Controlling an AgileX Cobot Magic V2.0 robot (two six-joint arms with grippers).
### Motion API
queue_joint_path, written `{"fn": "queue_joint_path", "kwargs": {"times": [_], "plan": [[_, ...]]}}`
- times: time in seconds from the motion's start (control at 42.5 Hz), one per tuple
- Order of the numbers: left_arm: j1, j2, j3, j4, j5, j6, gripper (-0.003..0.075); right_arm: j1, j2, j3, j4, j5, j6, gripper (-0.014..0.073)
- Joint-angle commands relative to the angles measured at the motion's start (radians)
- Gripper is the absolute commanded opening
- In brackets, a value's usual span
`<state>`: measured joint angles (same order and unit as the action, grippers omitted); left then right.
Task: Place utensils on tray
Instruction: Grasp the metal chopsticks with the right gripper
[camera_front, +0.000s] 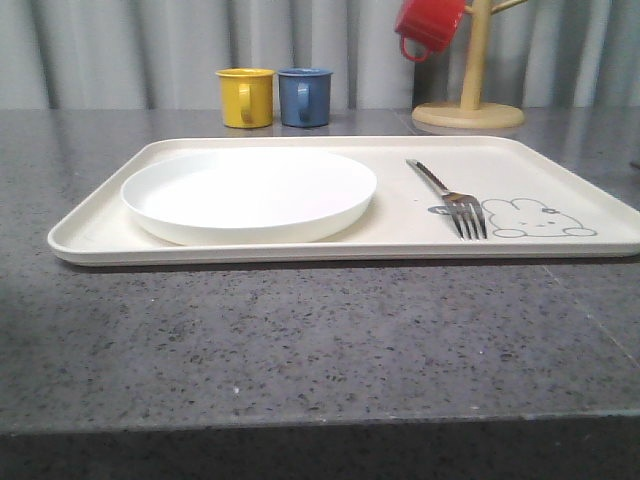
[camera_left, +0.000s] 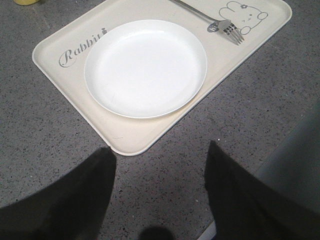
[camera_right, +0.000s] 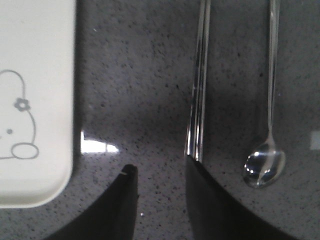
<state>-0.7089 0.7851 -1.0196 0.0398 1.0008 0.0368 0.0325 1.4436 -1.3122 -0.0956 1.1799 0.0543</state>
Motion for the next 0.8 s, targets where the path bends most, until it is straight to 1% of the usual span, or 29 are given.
{"fn": "queue_joint_path", "kwargs": {"times": [0.0, 0.094, 0.235, 0.517, 0.776], "plan": [[-0.006, -0.005, -0.023, 0.002, -0.067, -0.01, 0.0388, -0.088, -0.029, 0.014, 0.114, -0.022, -0.117, 0.0279], [-0.006, -0.005, -0.023, 0.002, -0.067, -0.01, 0.0388, -0.155, -0.009, 0.028, 0.174, -0.028, -0.169, 0.0279], [-0.006, -0.005, -0.023, 0.002, -0.067, -0.01, 0.0388, -0.204, 0.038, 0.028, 0.174, -0.031, -0.17, 0.0279], [-0.006, -0.005, -0.023, 0.002, -0.067, -0.01, 0.0388, -0.21, 0.13, 0.028, 0.174, -0.079, -0.17, 0.0279], [-0.006, -0.005, -0.023, 0.002, -0.067, -0.01, 0.0388, -0.21, 0.16, 0.028, 0.174, -0.134, -0.17, 0.0277]]}}
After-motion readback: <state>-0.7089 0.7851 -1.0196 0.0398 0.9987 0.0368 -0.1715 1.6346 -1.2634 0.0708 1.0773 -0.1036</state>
